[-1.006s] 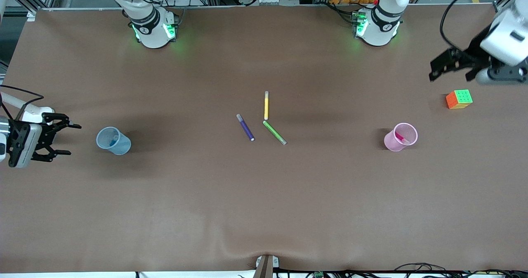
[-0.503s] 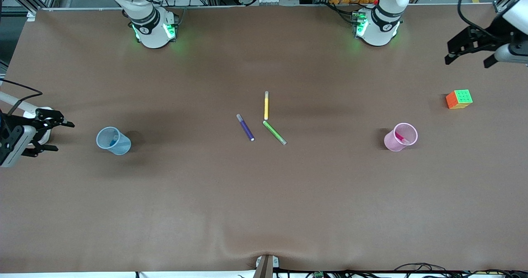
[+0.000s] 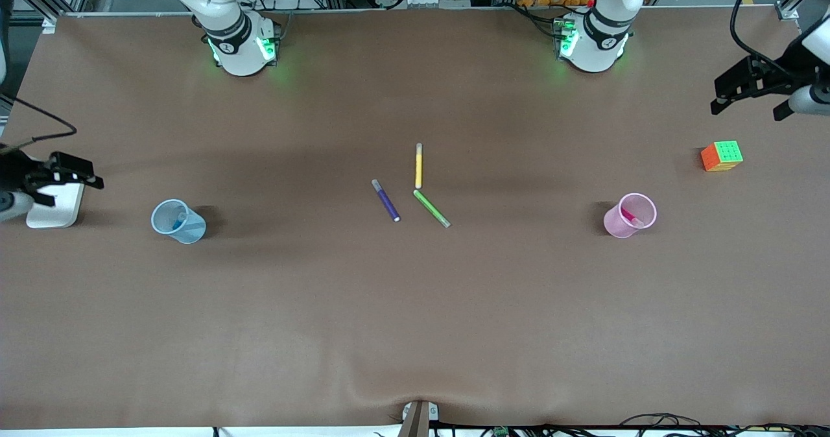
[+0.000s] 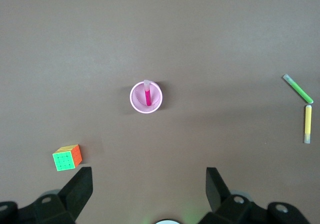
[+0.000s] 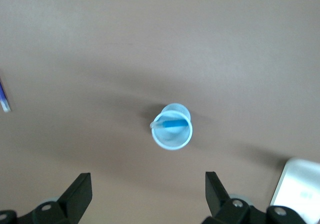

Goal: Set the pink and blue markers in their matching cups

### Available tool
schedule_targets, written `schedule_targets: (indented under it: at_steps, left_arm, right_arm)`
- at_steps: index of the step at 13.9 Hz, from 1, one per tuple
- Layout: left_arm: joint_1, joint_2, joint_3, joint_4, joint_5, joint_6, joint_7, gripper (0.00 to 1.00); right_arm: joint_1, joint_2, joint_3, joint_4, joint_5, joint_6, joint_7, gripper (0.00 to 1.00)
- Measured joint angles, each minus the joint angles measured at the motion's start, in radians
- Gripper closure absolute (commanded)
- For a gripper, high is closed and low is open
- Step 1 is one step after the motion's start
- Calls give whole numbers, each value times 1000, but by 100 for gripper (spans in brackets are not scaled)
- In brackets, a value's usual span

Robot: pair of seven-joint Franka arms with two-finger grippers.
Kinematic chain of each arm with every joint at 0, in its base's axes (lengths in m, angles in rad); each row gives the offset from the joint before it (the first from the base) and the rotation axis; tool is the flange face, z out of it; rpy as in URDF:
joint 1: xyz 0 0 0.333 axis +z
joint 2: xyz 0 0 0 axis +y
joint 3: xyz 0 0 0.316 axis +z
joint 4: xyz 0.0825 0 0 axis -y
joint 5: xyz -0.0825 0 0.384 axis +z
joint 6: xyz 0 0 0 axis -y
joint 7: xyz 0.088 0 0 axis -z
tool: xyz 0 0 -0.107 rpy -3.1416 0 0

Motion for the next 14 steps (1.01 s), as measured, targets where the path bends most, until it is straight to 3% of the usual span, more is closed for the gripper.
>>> schedule_targets:
  at_steps: [6, 10, 14]
  left_arm:
    - [2, 16, 72, -7, 0, 20, 3, 0]
    - [0, 16, 75, -7, 0, 20, 3, 0]
    - [-1, 16, 74, -7, 0, 20, -31, 0]
  right_arm:
    - [-3, -128, 22, 0, -2, -187, 379, 0]
    - [1, -170, 72, 0, -2, -267, 423, 0]
    - [4, -174, 81, 4, -5, -261, 423, 0]
